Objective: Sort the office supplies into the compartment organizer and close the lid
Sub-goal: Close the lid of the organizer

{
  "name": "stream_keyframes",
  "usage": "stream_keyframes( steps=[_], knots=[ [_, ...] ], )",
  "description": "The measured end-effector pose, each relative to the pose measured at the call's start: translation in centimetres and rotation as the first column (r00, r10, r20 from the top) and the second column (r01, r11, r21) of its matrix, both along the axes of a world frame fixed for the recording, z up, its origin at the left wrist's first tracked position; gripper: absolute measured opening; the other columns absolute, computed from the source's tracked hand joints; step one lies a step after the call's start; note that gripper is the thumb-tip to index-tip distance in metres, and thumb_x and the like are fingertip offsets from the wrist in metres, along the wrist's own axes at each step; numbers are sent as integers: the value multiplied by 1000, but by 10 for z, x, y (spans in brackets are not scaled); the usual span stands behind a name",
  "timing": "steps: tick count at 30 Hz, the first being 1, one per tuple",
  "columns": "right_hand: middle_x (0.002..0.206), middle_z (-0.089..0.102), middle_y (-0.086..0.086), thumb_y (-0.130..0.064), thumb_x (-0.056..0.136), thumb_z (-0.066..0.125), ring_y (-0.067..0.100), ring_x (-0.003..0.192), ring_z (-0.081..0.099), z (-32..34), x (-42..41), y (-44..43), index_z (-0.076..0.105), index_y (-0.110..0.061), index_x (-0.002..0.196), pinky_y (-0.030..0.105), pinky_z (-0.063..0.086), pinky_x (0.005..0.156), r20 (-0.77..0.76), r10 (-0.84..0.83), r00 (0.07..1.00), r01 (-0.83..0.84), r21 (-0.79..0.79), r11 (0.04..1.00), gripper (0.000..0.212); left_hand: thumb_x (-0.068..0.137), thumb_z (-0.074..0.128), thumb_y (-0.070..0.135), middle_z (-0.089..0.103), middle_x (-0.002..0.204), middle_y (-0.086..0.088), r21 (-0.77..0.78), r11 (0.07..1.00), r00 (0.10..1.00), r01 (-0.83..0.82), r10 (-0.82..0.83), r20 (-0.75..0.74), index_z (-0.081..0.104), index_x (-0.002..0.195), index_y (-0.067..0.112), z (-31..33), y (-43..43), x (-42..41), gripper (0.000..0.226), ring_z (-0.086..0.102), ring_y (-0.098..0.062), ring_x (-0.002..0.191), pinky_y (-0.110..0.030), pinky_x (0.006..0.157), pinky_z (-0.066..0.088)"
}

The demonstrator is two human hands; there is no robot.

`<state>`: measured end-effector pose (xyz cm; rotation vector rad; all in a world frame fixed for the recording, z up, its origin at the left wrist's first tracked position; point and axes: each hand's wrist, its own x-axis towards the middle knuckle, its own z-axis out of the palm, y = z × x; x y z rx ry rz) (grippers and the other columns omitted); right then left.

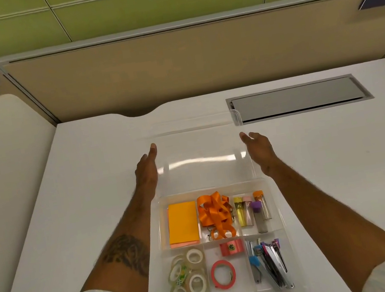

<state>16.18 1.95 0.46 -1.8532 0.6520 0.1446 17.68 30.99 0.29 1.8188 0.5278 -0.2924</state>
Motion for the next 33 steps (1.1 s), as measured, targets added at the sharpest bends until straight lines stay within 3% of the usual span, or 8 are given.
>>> stream_keyframes(
  steps=[2, 7, 12, 15, 20, 22, 27, 33],
  knots=[
    [108, 56, 5, -53, 97, 40, 26, 108, 50, 13, -4, 3, 52, -7, 122, 44, 43, 104, 52, -64, 997, 58, 97, 994, 53, 95, 30, 65, 29, 159, -5, -92, 995, 998, -44, 48, 46, 30, 151, 20, 13, -1, -3, 72, 28, -29, 145, -50, 120, 20],
    [140, 51, 16, -57, 98, 24, 35, 132, 44, 50, -18, 2, 51, -13, 133, 49, 36, 109, 105, -255, 961, 199, 375, 905, 62, 95, 25, 66, 32, 157, -4, -277, 954, 978, -117, 160, 136, 34, 149, 21, 55, -4, -14, 71, 30, -28, 144, -50, 116, 21],
    [103, 68, 4, -56, 99, 23, 24, 113, 60, 77, -39, -8, 63, -14, 102, 43, 38, 102, 148, -353, 924, 224, 537, 813, 58, 93, 23, 71, 46, 148, -8, -437, 885, 959, -158, 244, 148, 44, 143, 13, 80, 3, -31, 80, 40, -28, 139, -48, 116, 27],
    [106, 66, 4, -42, 102, 38, 23, 114, 56, 89, -53, -12, 59, -16, 107, 36, 38, 99, 183, -351, 918, 196, 562, 804, 34, 93, 31, 69, 63, 122, -8, -577, 799, 939, -170, 308, 150, 59, 122, 10, 94, 6, -47, 72, 53, -27, 126, -43, 110, 37],
    [108, 66, 8, -5, 95, 51, 24, 113, 57, 98, -82, -18, 66, -10, 103, 25, 50, 89, 248, -336, 909, 100, 651, 752, 18, 99, 52, 20, 59, 111, -9, -732, 666, 928, -147, 348, 131, 54, 133, 14, 107, 18, -75, 34, 59, -20, 107, -32, 99, 47],
    [97, 69, 4, -4, 91, 58, 22, 107, 59, 99, -96, -20, 65, -8, 111, 21, 50, 78, 268, -310, 912, 45, 687, 726, 22, 97, 56, 10, 60, 106, -17, -740, 666, 951, -96, 280, 128, 53, 130, -2, 106, 26, -88, 35, 66, -21, 95, -26, 90, 52],
    [119, 61, 13, -2, 84, 68, 17, 94, 64, 90, -134, -21, 45, -2, 137, 19, 54, 69, 188, -245, 951, 74, 632, 772, 57, 96, 54, 3, 44, 145, -24, -594, 798, 987, -101, 157, 44, 41, 139, -8, 94, 34, -116, 46, 46, -35, 133, -37, 113, 38],
    [121, 64, 15, -6, 87, 67, 23, 107, 64, 64, -174, -10, 50, 4, 131, 23, 52, 86, 178, -145, 973, 34, 511, 859, 47, 95, 51, -5, 64, 112, -12, -578, 813, 993, -76, 116, 33, 48, 135, -2, 71, 30, -152, 40, 64, -21, 102, -31, 89, 51]
  ],
)
